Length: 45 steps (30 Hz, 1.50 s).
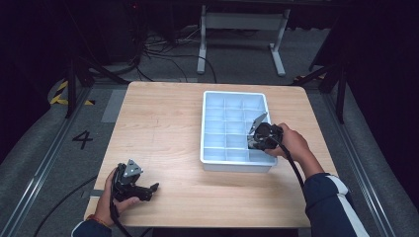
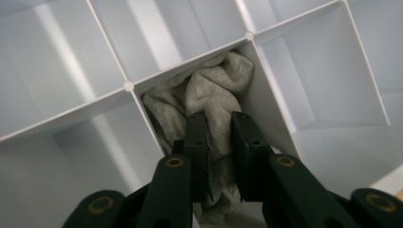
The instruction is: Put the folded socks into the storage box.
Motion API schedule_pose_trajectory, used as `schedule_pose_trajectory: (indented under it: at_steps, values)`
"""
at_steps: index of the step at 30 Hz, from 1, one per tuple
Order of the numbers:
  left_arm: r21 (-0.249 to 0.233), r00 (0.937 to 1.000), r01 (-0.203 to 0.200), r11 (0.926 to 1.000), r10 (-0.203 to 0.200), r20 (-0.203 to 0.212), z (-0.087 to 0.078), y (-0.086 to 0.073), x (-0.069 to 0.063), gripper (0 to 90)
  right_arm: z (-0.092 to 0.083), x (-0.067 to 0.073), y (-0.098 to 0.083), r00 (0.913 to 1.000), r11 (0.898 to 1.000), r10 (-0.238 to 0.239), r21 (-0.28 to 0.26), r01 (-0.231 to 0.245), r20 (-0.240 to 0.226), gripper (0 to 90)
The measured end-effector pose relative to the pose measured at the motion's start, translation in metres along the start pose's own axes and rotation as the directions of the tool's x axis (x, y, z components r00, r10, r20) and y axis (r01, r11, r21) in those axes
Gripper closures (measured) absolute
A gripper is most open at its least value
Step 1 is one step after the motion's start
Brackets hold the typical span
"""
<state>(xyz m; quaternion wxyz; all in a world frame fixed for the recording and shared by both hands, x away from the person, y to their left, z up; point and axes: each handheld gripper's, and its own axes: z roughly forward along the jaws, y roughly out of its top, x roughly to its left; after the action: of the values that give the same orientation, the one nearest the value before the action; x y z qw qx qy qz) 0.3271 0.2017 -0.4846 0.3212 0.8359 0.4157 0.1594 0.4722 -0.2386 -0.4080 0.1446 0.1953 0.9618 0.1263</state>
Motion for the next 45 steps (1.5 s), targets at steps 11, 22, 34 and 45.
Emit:
schedule_pose_trajectory:
  at_steps: [11,22,34,45]
  values:
    - [-0.001,1.0,0.004,1.0,-0.004,0.0,0.0,0.0,0.0,2.7,-0.012,0.001,-0.006,0.9997,0.998,0.021,-0.052,-0.021,-0.008,71.9]
    - [-0.001,1.0,0.003,1.0,-0.003,-0.001,0.0,0.0,0.0,2.7,-0.026,0.003,-0.013,0.9978,0.991,0.067,-0.116,-0.067,-0.003,61.0]
    - [-0.001,1.0,0.004,1.0,-0.004,0.0,0.0,0.0,0.0,2.7,-0.049,0.008,-0.03,0.9904,0.966,0.136,-0.227,-0.128,0.022,47.3]
    - [0.0,1.0,0.001,1.0,-0.001,-0.002,0.0,0.0,0.0,2.6,-0.069,0.014,-0.053,0.9838,0.942,0.174,-0.299,-0.153,0.044,38.3]
